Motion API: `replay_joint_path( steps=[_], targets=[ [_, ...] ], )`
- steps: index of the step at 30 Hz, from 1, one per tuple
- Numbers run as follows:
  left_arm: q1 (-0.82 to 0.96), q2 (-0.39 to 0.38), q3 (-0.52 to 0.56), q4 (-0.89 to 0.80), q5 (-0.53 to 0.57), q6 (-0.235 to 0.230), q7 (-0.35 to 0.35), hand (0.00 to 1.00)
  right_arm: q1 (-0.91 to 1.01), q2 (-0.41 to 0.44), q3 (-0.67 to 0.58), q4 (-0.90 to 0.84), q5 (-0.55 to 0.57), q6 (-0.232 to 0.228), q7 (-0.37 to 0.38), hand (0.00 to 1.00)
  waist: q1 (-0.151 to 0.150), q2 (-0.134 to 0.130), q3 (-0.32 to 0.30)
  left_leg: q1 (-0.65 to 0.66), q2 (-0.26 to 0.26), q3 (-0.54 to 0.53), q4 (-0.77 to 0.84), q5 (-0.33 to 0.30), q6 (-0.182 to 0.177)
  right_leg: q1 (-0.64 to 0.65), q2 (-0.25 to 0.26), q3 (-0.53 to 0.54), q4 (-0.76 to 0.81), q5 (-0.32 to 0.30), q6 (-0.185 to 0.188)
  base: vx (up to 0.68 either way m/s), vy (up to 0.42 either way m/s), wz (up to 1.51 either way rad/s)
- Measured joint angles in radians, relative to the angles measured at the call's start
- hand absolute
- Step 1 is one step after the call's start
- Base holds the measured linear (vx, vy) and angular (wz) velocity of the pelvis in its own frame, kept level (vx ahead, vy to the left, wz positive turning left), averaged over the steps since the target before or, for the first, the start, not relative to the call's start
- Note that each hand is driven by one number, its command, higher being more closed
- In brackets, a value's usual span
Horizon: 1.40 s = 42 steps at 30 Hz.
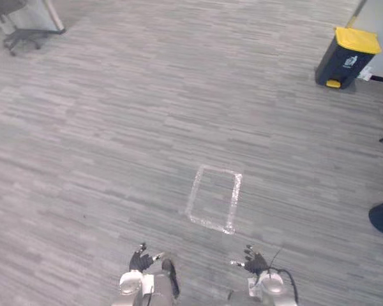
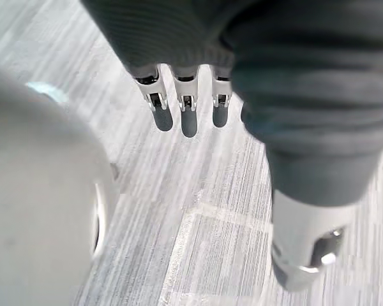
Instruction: Organize the slippers on the shoe rack
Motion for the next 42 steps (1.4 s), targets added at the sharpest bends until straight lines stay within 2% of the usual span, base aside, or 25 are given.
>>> replay_joint_path(
  steps=[2,3,4,5,6,7,9,10,11,12,13,14,15,16,18,19,20,22,26,29,31,32,35,38,42],
  targets=[
    [0.011,0.013,-0.006,0.002,0.000,0.002,0.000,0.00,-0.003,0.007,0.005,0.001,0.000,-0.002,-0.001,0.00,0.001,-0.017,-0.010,0.052,0.002,0.053,0.010,-0.043,0.025,-0.119,-0.016,0.047,0.276,0.004,0.060,0.45,0.263,-0.59],
    [0.023,0.032,-0.021,0.003,0.001,0.003,0.001,0.00,-0.008,0.014,0.024,0.002,-0.004,-0.002,0.002,0.00,0.002,-0.027,-0.014,0.109,-0.004,0.097,0.007,-0.071,0.040,-0.212,-0.026,0.074,0.489,0.043,0.182,0.45,0.212,-0.64],
    [0.025,0.040,-0.031,0.007,0.001,0.004,0.001,0.00,-0.013,0.017,0.028,0.002,-0.005,-0.002,0.002,0.00,0.001,-0.031,-0.013,0.137,-0.005,0.109,0.004,-0.080,0.046,-0.240,-0.027,0.067,0.556,0.046,0.180,0.47,0.147,-0.75],
    [0.023,0.048,-0.047,0.025,0.002,0.007,0.001,0.00,-0.027,0.017,0.029,0.003,-0.006,-0.002,0.003,0.00,0.001,-0.031,-0.011,0.214,-0.006,0.136,-0.023,-0.087,0.053,-0.292,-0.043,-0.004,0.681,0.024,0.118,0.49,0.093,-0.71],
    [0.022,0.047,-0.058,0.028,0.003,0.008,0.001,0.00,-0.030,0.011,0.029,0.003,-0.006,-0.002,0.003,0.00,-0.001,-0.021,-0.006,0.296,-0.004,0.151,-0.084,-0.086,0.053,-0.334,-0.053,-0.113,0.734,-0.014,0.025,0.60,0.081,-0.80],
    [0.022,0.048,-0.072,0.029,0.003,0.008,0.002,0.00,-0.034,0.007,0.029,0.003,-0.008,-0.002,0.002,0.00,-0.002,-0.010,-0.005,0.351,0.003,0.162,-0.130,-0.086,0.053,-0.364,-0.050,-0.197,0.724,-0.044,-0.036,0.50,0.046,-0.65],
    [0.007,0.046,-0.073,0.036,0.004,0.007,0.000,0.00,-0.048,0.005,0.030,-0.008,-0.021,-0.005,0.001,0.00,-0.014,-0.003,-0.002,0.413,0.018,0.190,-0.176,-0.085,0.052,-0.444,-0.033,-0.330,0.573,-0.078,-0.101,0.45,-0.002,-0.36],
    [-0.001,0.044,-0.074,0.042,0.005,0.008,-0.001,0.00,-0.050,0.003,0.029,-0.015,-0.024,-0.005,0.001,0.00,-0.017,-0.003,-0.002,0.423,0.019,0.193,-0.185,-0.085,0.052,-0.462,-0.031,-0.356,0.520,-0.076,-0.104,0.51,-0.052,-0.15],
    [-0.012,0.037,-0.074,0.045,0.006,0.010,-0.001,0.00,-0.053,-0.004,0.029,-0.033,-0.025,-0.004,0.001,0.00,-0.019,-0.001,0.000,0.455,0.020,0.211,-0.203,-0.085,0.049,-0.494,-0.016,-0.412,0.339,-0.025,-0.134,0.41,-0.065,-0.07],
    [-0.013,0.036,-0.074,0.045,0.007,0.010,-0.001,0.00,-0.052,-0.006,0.029,-0.034,-0.025,-0.005,0.000,0.00,-0.019,-0.001,0.000,0.464,0.021,0.217,-0.205,-0.084,0.049,-0.494,-0.012,-0.424,0.284,-0.002,-0.137,0.66,-0.113,-0.16],
    [-0.010,0.035,-0.081,0.060,0.012,0.011,-0.001,0.00,-0.029,-0.010,0.032,-0.031,-0.027,-0.002,0.001,0.00,-0.020,-0.023,0.002,0.508,-0.006,0.215,-0.203,-0.082,-0.007,-0.462,0.001,-0.451,0.093,0.221,-0.277,0.67,-0.104,-0.50],
    [-0.026,0.013,-0.085,0.080,0.025,0.015,-0.004,0.00,-0.050,-0.037,0.026,-0.030,-0.031,0.001,-0.004,0.00,-0.008,0.030,0.005,0.513,0.027,0.196,-0.181,-0.060,-0.039,-0.456,0.042,-0.434,0.111,0.190,-0.259,0.57,-0.083,-0.55],
    [-0.031,0.010,-0.086,0.082,0.025,0.015,-0.005,0.00,-0.054,-0.041,0.023,-0.031,-0.032,0.000,-0.005,0.00,-0.009,0.036,0.009,0.514,0.027,0.191,-0.177,-0.050,-0.039,-0.457,0.045,-0.428,0.117,0.183,-0.257,0.60,-0.132,-0.73],
    [-0.051,-0.007,-0.087,0.089,0.033,0.015,-0.006,0.00,-0.061,-0.065,0.016,-0.027,-0.032,0.003,-0.009,0.00,-0.026,0.062,0.020,0.497,0.045,0.152,-0.092,0.016,-0.064,-0.449,0.067,-0.414,0.141,0.131,-0.257,0.46,-0.136,-0.43],
    [-0.061,-0.010,-0.087,0.094,0.045,0.015,-0.007,0.00,-0.056,-0.064,0.014,-0.021,-0.029,0.007,-0.007,0.00,-0.032,0.071,0.019,0.443,0.079,0.130,0.051,0.073,-0.085,-0.423,0.090,-0.403,0.127,0.110,-0.258,0.44,-0.119,-0.41],
    [-0.069,-0.011,-0.087,0.105,0.046,0.015,-0.014,0.00,-0.054,-0.064,0.014,-0.018,-0.026,0.014,-0.007,0.00,-0.032,0.075,0.022,0.370,0.126,0.097,0.274,0.092,-0.125,-0.356,0.124,-0.379,0.064,0.104,-0.258,0.41,-0.062,-0.57],
    [-0.068,-0.015,-0.086,0.111,0.047,0.015,-0.019,0.00,-0.040,-0.062,0.014,-0.017,-0.022,0.014,-0.008,0.00,-0.032,0.072,0.023,0.333,0.148,0.102,0.401,0.043,-0.139,-0.276,0.147,-0.353,0.008,0.104,-0.258,0.47,-0.030,-0.67],
    [-0.059,-0.020,-0.085,0.109,0.051,0.014,-0.023,0.00,-0.025,-0.055,0.012,-0.017,-0.018,0.014,-0.008,0.00,-0.031,0.056,0.027,0.286,0.132,0.120,0.441,-0.006,-0.099,-0.182,0.152,-0.302,-0.049,0.098,-0.247,0.37,0.053,-0.65],
    [-0.056,-0.016,-0.055,0.086,0.052,0.005,-0.023,0.00,-0.038,-0.053,0.005,-0.017,-0.013,0.014,-0.009,0.00,0.000,0.051,0.022,0.130,0.087,0.096,0.278,-0.066,-0.036,-0.130,0.162,-0.122,-0.104,0.112,-0.215,0.21,0.165,-1.27],
    [-0.043,-0.007,-0.040,0.090,0.052,0.001,-0.021,0.00,-0.041,-0.045,0.008,-0.017,-0.015,0.013,-0.011,0.00,0.011,0.049,0.025,0.091,0.005,-0.117,0.016,-0.062,-0.038,-0.098,0.159,0.054,-0.109,0.099,-0.167,0.21,0.293,-1.73],
    [-0.024,-0.010,-0.039,0.097,0.048,0.001,-0.020,0.00,-0.029,-0.052,0.019,-0.017,-0.016,0.012,-0.016,0.00,0.011,0.073,0.011,0.098,-0.019,-0.271,-0.121,-0.016,-0.070,-0.109,0.170,0.149,-0.085,0.080,-0.127,0.19,0.346,-1.68],
    [-0.019,-0.020,-0.035,0.105,0.042,0.001,-0.020,0.00,-0.015,-0.060,0.027,-0.007,-0.020,0.013,-0.019,0.00,0.010,0.089,0.000,0.125,-0.029,-0.253,-0.117,0.052,-0.043,-0.111,0.170,0.198,-0.054,0.063,-0.090,0.17,0.347,-1.27],
    [-0.029,0.000,-0.045,0.112,0.042,0.002,-0.020,0.00,-0.001,-0.051,0.027,-0.001,-0.028,0.012,-0.019,0.00,0.004,0.038,-0.025,0.156,-0.065,-0.150,-0.123,0.032,-0.001,-0.113,0.113,0.211,-0.057,0.055,-0.052,0.19,0.322,-0.84],
    [-0.028,0.021,-0.056,0.120,0.044,0.006,-0.020,0.00,0.005,-0.027,0.026,0.010,-0.027,0.013,-0.018,0.00,0.004,0.004,-0.033,0.199,-0.091,-0.086,-0.159,0.031,0.005,-0.127,0.085,0.226,-0.060,0.062,-0.034,0.14,0.202,-0.60],
    [-0.032,0.027,-0.082,0.121,0.045,0.009,-0.020,0.00,-0.003,-0.024,0.026,0.023,-0.026,0.013,-0.018,0.00,0.004,0.005,-0.031,0.217,-0.099,-0.034,-0.171,0.031,0.006,-0.154,0.080,0.250,-0.051,0.071,-0.018,0.09,0.092,-0.64]
  ],
)
